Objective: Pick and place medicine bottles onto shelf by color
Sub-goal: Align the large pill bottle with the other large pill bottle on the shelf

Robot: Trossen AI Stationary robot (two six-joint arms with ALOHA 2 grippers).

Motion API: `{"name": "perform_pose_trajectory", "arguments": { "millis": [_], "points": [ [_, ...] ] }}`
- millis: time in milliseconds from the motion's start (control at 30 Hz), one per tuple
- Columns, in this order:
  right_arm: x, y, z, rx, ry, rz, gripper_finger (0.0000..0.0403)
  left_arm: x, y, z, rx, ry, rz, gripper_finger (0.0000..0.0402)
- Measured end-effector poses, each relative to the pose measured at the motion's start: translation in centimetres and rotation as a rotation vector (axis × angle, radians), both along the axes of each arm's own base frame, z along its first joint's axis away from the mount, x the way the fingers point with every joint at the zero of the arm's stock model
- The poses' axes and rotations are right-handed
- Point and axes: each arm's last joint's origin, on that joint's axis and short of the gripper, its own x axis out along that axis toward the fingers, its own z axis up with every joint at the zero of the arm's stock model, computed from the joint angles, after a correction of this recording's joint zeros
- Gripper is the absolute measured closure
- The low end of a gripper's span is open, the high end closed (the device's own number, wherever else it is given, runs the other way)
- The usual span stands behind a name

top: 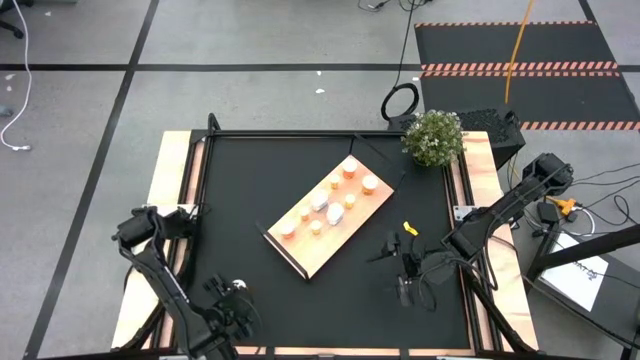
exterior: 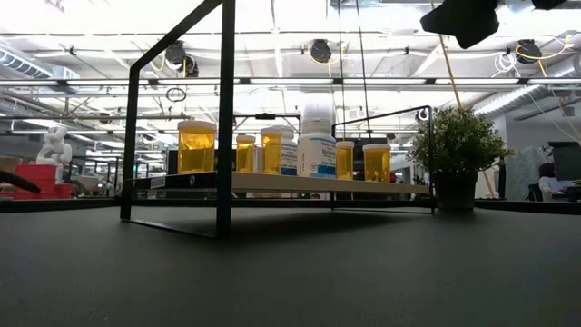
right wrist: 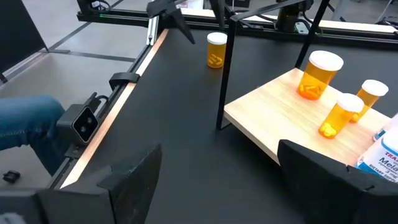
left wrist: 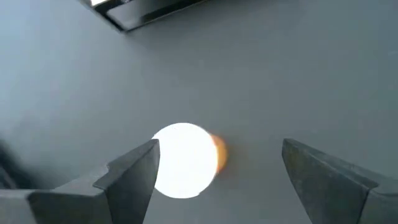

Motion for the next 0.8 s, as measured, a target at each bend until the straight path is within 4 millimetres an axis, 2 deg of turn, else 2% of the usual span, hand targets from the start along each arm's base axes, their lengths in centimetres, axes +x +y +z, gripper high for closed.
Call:
{"name": "perform_pose_trajectory", "arguments": {
  "millis": [200, 367, 667, 800],
  "points": [
    [0.0, 0.0, 0.0, -0.003, 0.001, 0.001, 0.0090, -1.5, 1.6, -0.3, -0.026, -0.027, 0.046, 0.0064],
    [0.0, 0.0, 0.0, -0.002, 0.001, 0.001, 0.0090, -2.8, 2.6, -0.6, -0.115, -0.130, 0.030, 0.0064],
    [0.0, 0.0, 0.0, -0.001, 0.002, 0.003, 0.0090, -4.2, 4.2, -4.3, -0.180, -0.170, 0.022, 0.0064],
    [0.0, 0.0, 0.0, -0.001, 0.002, 0.003, 0.0090, -4.4, 4.7, -5.0, -0.166, -0.179, 0.030, 0.0073]
  ]
}}
